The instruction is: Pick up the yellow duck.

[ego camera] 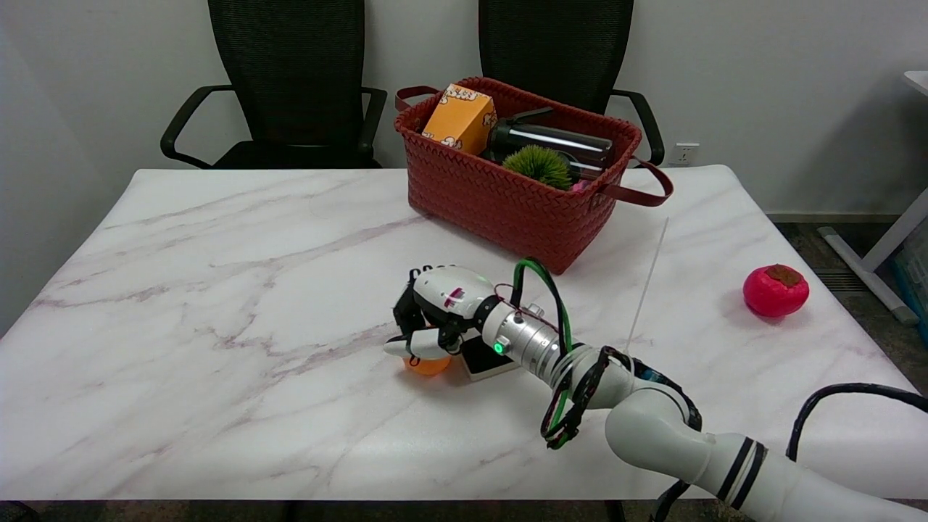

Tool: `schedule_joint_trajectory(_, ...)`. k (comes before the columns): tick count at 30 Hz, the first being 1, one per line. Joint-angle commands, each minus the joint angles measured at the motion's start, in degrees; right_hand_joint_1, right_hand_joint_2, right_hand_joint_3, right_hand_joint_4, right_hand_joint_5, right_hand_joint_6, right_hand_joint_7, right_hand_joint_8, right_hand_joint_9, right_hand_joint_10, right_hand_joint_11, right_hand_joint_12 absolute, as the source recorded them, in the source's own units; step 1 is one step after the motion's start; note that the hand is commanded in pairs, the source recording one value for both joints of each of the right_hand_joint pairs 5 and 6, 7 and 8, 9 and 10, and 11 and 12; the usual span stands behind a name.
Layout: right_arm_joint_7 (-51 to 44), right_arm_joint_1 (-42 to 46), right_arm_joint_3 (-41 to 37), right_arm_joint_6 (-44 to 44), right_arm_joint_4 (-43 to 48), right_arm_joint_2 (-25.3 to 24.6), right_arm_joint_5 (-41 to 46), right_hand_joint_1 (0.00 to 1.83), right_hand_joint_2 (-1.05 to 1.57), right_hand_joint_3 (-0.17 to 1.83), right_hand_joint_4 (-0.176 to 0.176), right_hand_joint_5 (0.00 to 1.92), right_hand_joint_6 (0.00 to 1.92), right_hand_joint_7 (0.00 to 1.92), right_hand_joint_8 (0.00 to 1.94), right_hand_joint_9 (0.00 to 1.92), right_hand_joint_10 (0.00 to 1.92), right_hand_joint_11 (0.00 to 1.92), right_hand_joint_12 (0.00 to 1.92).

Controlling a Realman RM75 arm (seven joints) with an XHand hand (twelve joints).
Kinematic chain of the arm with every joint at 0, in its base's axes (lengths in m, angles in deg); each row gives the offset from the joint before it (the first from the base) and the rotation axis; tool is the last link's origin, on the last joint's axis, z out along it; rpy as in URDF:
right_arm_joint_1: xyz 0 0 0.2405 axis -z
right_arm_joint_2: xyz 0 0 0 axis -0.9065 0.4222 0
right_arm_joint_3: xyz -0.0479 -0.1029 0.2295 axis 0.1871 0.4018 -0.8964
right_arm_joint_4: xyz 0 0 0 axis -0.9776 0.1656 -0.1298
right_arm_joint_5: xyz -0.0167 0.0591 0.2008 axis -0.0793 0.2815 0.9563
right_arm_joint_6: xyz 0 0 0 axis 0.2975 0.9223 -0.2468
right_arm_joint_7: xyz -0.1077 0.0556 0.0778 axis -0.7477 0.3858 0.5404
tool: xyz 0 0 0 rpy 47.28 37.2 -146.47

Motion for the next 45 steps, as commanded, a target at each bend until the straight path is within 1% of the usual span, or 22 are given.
schedule_joint_trajectory(1,-1.86,0.14,-0.69,-1.78,1.60,0.88,0.08,0.89,1.09,0.02,0.000,1.28,1.28,1.39,1.39,1.51,1.51,1.62,1.62)
schedule_joint_trajectory(7,-1.91,0.12,-0.69,-2.62,2.24,1.04,-0.06,0.89,1.09,0.01,0.000,1.31,1.31,1.42,1.42,1.56,1.56,1.67,1.67)
schedule_joint_trajectory(12,-1.91,-0.19,-0.69,-3.00,2.56,1.04,-0.32,0.91,0.99,-0.17,0.000,1.29,1.29,1.44,1.44,1.57,1.57,1.65,1.65)
schedule_joint_trajectory(17,-1.91,-0.59,-0.69,-3.50,2.94,1.04,-0.32,0.92,0.98,-0.17,0.000,1.24,1.24,1.43,1.43,1.57,1.57,1.63,1.63)
schedule_joint_trajectory(25,-1.91,-0.86,-1.15,-3.50,4.13,1.34,-0.10,0.92,0.98,-0.17,0.000,1.19,1.19,1.44,1.44,1.57,1.57,1.64,1.64)
schedule_joint_trajectory(27,-1.91,-0.13,-1.82,-3.50,5.95,1.86,0.08,0.93,0.95,-0.17,0.000,1.13,1.13,1.43,1.43,1.57,1.57,1.65,1.65)
schedule_joint_trajectory(28,-1.91,0.46,-2.33,-3.50,6.85,2.06,0.08,0.94,0.89,-0.17,0.000,0.99,0.99,1.40,1.40,1.54,1.54,1.67,1.67)
schedule_joint_trajectory(30,-1.91,1.94,-3.45,-3.15,8.64,2.24,0.08,0.97,0.65,-0.10,0.000,0.56,0.56,1.26,1.26,1.37,1.37,1.70,1.70)
schedule_joint_trajectory(31,-1.91,2.68,-4.21,-2.77,9.40,2.24,0.08,0.97,0.56,-0.06,0.000,0.42,0.42,1.27,1.27,1.28,1.28,1.70,1.70)
schedule_joint_trajectory(32,-1.91,3.60,-5.35,-2.35,10.30,2.13,0.08,0.98,0.49,-0.09,0.000,0.35,0.35,1.27,1.27,1.19,1.19,1.69,1.69)
schedule_joint_trajectory(33,-1.91,4.26,-6.26,-2.12,10.93,1.90,0.08,0.98,0.39,-0.17,0.000,0.28,0.28,1.29,1.29,1.06,1.06,1.67,1.67)
schedule_joint_trajectory(34,-1.91,4.91,-6.78,-2.21,11.22,1.79,0.08,0.96,0.36,-0.17,0.000,0.29,0.29,1.22,1.22,0.94,0.94,1.65,1.65)
schedule_joint_trajectory(35,-1.91,5.68,-7.45,-2.55,11.49,1.65,0.08,0.95,0.34,-0.17,0.000,0.28,0.28,0.51,0.51,0.84,0.84,1.61,1.61)
schedule_joint_trajectory(36,-1.91,6.22,-7.91,-2.70,11.74,1.58,0.05,0.94,0.34,-0.17,0.000,0.25,0.25,0.48,0.48,0.68,0.68,1.52,1.52)
schedule_joint_trajectory(37,-1.91,6.52,-8.35,-2.59,11.97,1.50,-0.03,0.93,0.35,-0.17,0.000,0.23,0.23,0.42,0.42,0.56,0.56,1.37,1.37)
schedule_joint_trajectory(38,-1.91,6.89,-8.93,-2.09,12.29,1.47,-0.14,0.92,0.35,-0.17,0.000,0.21,0.21,0.39,0.39,0.50,0.50,1.22,1.22)
schedule_joint_trajectory(41,-1.91,7.60,-10.12,-0.10,13.23,2.42,-0.27,0.93,0.33,-0.17,0.000,0.18,0.18,0.33,0.33,0.43,0.43,1.02,1.02)
schedule_joint_trajectory(45,-1.91,7.76,-10.14,0.14,13.17,4.57,-0.32,0.93,0.31,-0.17,0.000,0.17,0.17,0.32,0.32,0.41,0.41,0.92,0.92)
